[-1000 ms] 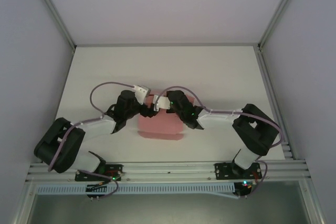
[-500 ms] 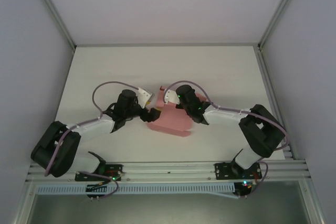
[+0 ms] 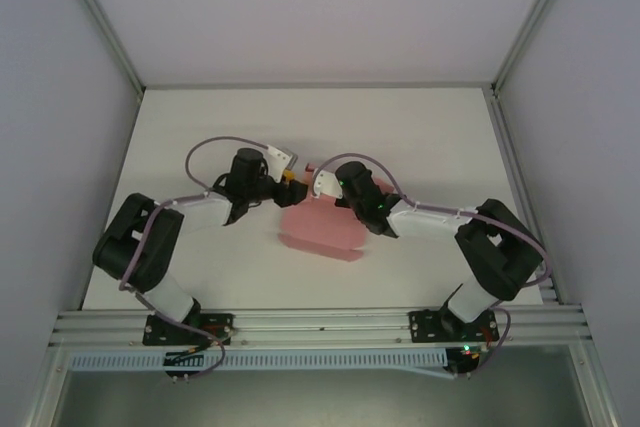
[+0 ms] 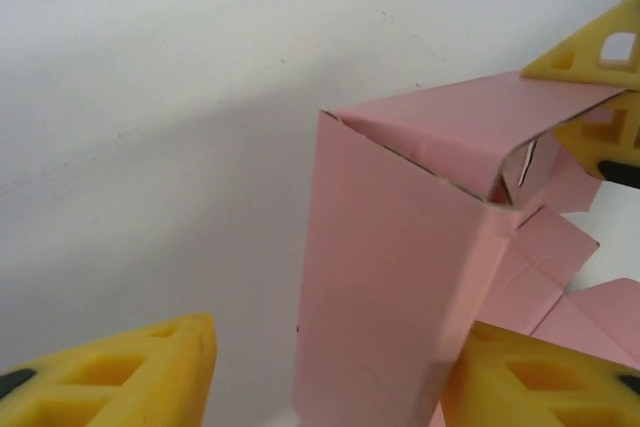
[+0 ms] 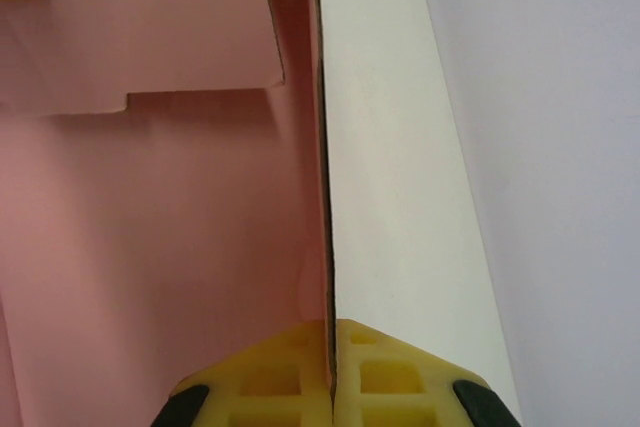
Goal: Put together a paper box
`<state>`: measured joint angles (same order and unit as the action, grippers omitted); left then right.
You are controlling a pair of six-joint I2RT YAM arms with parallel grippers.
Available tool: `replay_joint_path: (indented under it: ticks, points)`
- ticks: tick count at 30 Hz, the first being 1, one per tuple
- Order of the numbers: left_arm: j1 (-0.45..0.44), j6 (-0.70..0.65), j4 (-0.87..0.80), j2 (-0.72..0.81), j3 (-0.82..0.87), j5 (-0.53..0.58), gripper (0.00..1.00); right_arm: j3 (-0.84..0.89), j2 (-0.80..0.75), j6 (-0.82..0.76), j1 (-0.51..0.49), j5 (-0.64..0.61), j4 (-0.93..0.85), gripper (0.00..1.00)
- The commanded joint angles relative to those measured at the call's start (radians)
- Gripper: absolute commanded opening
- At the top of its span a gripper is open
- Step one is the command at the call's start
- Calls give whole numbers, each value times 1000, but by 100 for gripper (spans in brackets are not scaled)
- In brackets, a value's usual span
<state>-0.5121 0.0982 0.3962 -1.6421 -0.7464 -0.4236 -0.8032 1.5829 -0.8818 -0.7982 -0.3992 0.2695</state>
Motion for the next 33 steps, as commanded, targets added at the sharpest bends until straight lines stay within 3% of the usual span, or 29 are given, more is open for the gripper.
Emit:
replay_joint_path:
  ticks: [1, 6, 9, 10, 17, 19, 20, 24, 26, 31, 33]
  points:
    - [-16, -23, 8, -44, -50, -20, 53, -18, 16, 30, -9, 4, -6, 0]
    - [-63, -64, -47, -80, -81, 148, 27, -16, 10, 25, -15, -3, 3, 0]
    - [-98, -50, -22, -94, -62, 370, 2, -18, 3, 30, -21, -1, -8, 0]
    - [-113, -42, -9, -99, -52, 471, 0, -17, 1, 34, -24, -10, -5, 0]
    - [-184, -28, 139, -162, 0, 945, 0, -11, -22, 55, -45, -40, -32, 0]
    - [-205, -10, 123, -184, -18, 1027, 4, -9, -41, 76, -56, -41, -37, 0]
    - [-214, 10, 129, -194, -22, 1069, 1, -12, -53, 85, -63, -16, -56, 0]
    - [-262, 32, 130, -228, -58, 1063, 5, -19, -73, 113, -82, 47, -73, 0]
    - [-276, 71, 94, -262, -102, 1109, 0, -29, -67, 113, -85, 56, -96, 0]
    - [-277, 191, -95, -345, -228, 1317, 0, -30, -65, 128, -88, 55, -126, 0]
    - [-260, 235, -112, -348, -221, 1290, 0, -24, -68, 134, -89, 44, -122, 0]
